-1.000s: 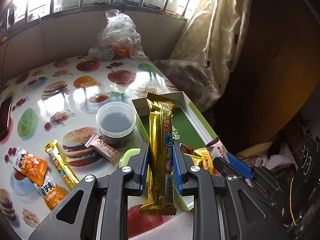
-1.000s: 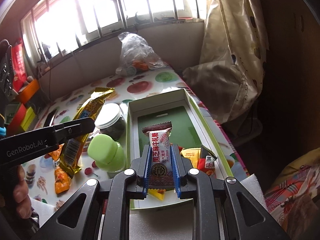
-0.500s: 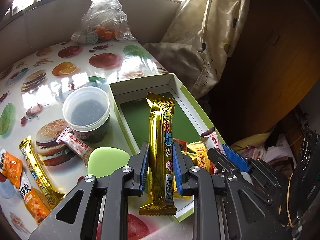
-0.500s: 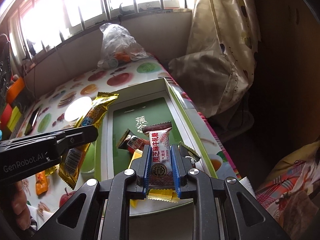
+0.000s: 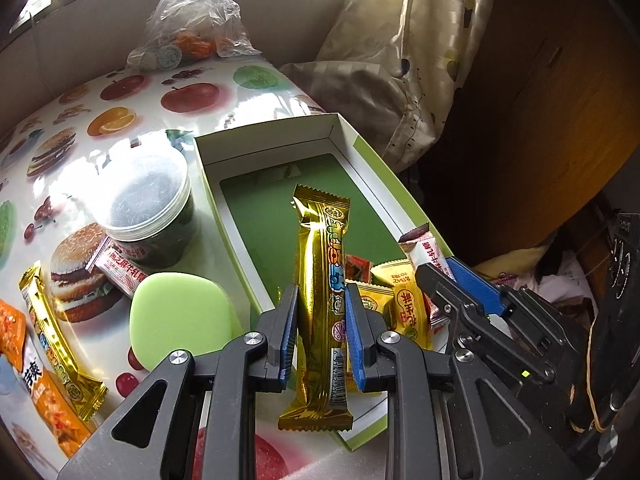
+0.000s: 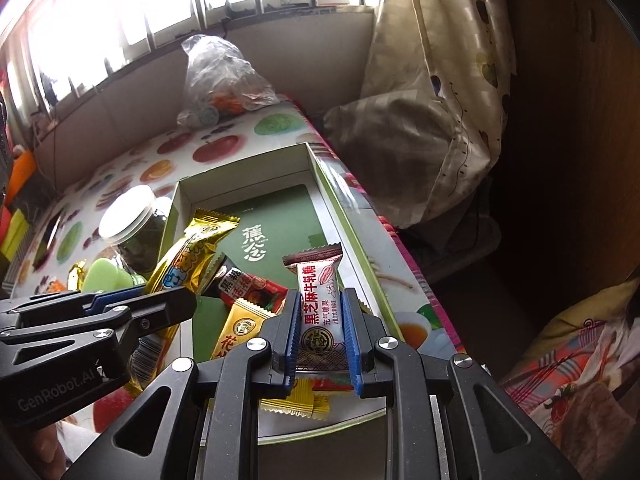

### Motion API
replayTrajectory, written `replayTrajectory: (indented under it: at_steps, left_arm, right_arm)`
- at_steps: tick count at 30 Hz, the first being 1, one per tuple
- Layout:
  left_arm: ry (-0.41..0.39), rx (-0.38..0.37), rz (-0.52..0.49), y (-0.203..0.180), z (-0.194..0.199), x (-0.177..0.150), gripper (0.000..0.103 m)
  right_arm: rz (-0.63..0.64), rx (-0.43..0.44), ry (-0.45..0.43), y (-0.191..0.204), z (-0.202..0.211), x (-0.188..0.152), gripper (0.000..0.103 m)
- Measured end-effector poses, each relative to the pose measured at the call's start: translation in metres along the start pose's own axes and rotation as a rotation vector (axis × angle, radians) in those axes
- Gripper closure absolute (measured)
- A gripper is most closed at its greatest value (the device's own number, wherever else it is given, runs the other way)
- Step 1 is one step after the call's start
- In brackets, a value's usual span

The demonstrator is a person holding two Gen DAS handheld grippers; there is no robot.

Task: Organize snacks
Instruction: 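Open the left gripper to drop the bar while the right drops the biscuit into the box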

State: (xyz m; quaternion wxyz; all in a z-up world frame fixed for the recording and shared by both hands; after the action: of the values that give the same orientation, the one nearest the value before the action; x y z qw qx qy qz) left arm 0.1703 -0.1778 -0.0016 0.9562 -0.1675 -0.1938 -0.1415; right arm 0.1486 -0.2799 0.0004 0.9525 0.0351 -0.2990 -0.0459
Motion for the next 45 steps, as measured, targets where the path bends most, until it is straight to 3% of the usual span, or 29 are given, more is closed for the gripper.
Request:
replayTrajectory:
  at_steps: [11,14,23,40,45]
  left_arm:
    - [0.01,0.002,0.003,0.002,-0.002,-0.001,0.079]
    - [0.003,0.001,0.005,0.004,0.0,0.0,0.071]
    - [-0.024,-0.003,0.007,0.004,0.012,-0.002,0.065]
    - [-0.1,0.038,0.005,0.008,0.055,-0.019,0.063]
    - [-0.128,0.06,0.011,0.016,0.072,-0.03,0.054]
  right_arm:
    - [0.015,0.018,-0.005,0.004,0.0,0.0,0.078]
    - [0.02,0.019,-0.012,0.006,0.002,0.001,0.075]
    - [0.02,0.016,-0.026,0.008,0.011,0.001,0.068]
    - [0.016,0.015,-0.079,0.019,0.048,-0.005,0.066]
    - [0.021,0.032,-0.09,0.029,0.059,-0.01,0.065]
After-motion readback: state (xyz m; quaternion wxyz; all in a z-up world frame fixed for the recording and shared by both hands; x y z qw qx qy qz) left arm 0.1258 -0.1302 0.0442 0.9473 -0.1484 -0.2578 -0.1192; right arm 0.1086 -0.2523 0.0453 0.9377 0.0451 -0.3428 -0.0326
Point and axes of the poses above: each gripper's, at about its wrist camera, not at the fingertips, and z roughly against the way its jaws point, y to its left, x to its top, the point moved 6 cm from there along -z, roughly the way its jaws point, and after that the axes turned 6 degrees about y, right-handed, at the moved point
